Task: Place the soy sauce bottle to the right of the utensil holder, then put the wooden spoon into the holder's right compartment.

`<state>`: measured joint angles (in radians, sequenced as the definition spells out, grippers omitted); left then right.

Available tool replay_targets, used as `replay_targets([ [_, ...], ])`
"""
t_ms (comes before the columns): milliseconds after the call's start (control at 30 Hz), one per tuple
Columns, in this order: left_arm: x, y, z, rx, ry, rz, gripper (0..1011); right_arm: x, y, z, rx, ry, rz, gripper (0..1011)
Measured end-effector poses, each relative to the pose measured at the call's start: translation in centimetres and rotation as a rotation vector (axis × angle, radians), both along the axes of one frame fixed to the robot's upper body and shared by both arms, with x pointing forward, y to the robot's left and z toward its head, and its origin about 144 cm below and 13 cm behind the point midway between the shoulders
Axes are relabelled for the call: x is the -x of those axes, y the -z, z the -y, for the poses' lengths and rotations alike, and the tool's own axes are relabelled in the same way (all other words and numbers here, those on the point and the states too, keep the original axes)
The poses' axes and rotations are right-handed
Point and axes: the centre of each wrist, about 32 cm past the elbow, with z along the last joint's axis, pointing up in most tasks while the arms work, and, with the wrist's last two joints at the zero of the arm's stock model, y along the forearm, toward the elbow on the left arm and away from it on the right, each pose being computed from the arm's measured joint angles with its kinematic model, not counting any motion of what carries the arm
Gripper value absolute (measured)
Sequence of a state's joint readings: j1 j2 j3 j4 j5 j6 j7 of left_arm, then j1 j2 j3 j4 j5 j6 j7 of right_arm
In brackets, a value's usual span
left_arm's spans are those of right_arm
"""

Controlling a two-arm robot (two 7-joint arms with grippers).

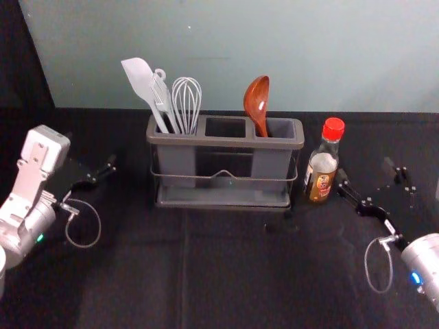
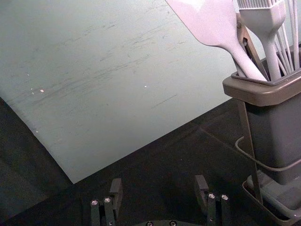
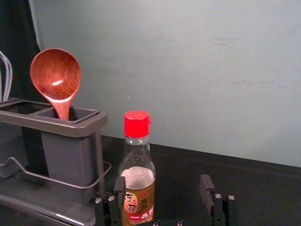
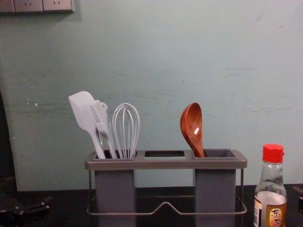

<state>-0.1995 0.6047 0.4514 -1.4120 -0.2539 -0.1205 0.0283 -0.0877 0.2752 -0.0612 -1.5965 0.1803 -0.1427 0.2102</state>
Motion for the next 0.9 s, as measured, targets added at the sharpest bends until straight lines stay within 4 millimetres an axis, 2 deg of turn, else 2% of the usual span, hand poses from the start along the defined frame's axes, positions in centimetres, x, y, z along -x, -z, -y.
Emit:
replay_targets([
  [500, 0.00, 0.00, 0.00, 0.000, 0.000, 0.000, 1005, 0.23, 0.79, -0.44, -0.027, 0.077, 0.015, 1003],
  [900, 0.00, 0.00, 0.00, 0.000, 0.000, 0.000, 1005, 0.20, 0.82, -0.33, -0.027, 0.071, 0.014, 1003],
])
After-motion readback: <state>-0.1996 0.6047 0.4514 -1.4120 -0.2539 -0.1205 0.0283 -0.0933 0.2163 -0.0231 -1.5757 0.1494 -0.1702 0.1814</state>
